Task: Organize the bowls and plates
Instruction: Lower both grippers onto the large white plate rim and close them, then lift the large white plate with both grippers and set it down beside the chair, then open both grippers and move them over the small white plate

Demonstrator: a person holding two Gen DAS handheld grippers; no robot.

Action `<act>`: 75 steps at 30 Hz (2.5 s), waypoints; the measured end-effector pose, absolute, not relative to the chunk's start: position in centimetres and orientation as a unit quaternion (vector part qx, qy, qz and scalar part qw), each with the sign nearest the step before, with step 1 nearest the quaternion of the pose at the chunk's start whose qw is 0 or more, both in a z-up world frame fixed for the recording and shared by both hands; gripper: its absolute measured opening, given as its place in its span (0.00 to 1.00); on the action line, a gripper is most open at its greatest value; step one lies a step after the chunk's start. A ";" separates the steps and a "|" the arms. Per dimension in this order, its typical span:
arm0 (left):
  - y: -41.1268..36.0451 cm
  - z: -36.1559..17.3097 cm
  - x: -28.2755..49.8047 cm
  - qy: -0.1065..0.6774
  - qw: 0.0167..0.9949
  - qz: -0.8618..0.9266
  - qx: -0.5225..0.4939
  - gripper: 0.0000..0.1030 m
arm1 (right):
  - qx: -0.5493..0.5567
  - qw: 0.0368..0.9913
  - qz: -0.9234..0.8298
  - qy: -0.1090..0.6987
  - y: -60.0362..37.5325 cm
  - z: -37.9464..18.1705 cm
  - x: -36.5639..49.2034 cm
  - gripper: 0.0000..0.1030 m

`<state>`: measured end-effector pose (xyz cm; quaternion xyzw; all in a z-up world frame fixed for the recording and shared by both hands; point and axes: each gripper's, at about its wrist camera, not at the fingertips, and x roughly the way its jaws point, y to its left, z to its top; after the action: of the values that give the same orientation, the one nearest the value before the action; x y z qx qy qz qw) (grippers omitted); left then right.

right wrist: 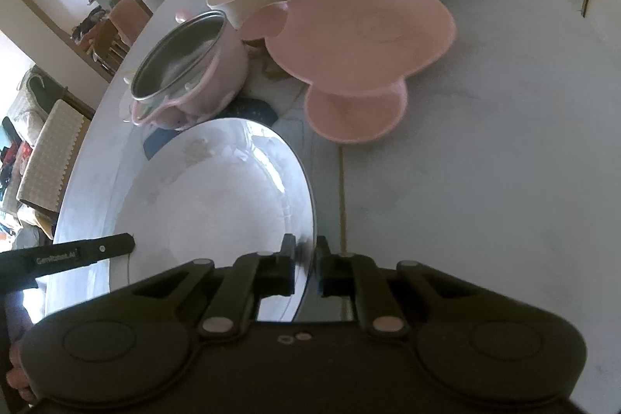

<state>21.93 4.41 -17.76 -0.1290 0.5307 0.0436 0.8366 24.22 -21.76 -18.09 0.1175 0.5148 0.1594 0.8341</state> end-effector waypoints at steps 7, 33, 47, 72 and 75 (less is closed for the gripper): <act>0.6 -17.6 19.9 0.539 0.835 -0.014 -0.111 0.06 | 0.139 0.835 0.142 0.513 -26.3 -17.2 21.1 0.07; -8.5 -18.0 16.2 0.541 0.824 -0.166 -0.024 0.06 | 0.119 0.836 0.052 0.533 -36.3 -17.9 15.2 0.12; -6.1 -14.8 14.8 0.505 0.851 -0.142 -0.020 0.06 | 0.040 0.867 0.055 0.493 -33.5 -13.6 13.9 0.26; 5.7 -6.2 12.4 0.398 0.915 -0.029 -0.066 0.67 | -0.022 0.890 0.220 0.398 -19.0 -3.4 16.1 0.68; 7.1 -5.7 14.1 0.394 0.916 -0.012 -0.073 0.68 | -0.025 0.889 0.232 0.394 -17.5 -2.4 18.3 0.72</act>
<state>14.09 7.07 -5.70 -0.0734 0.3940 -0.0122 0.9161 18.34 -17.53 -2.41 -0.0255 0.3936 0.2320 0.8892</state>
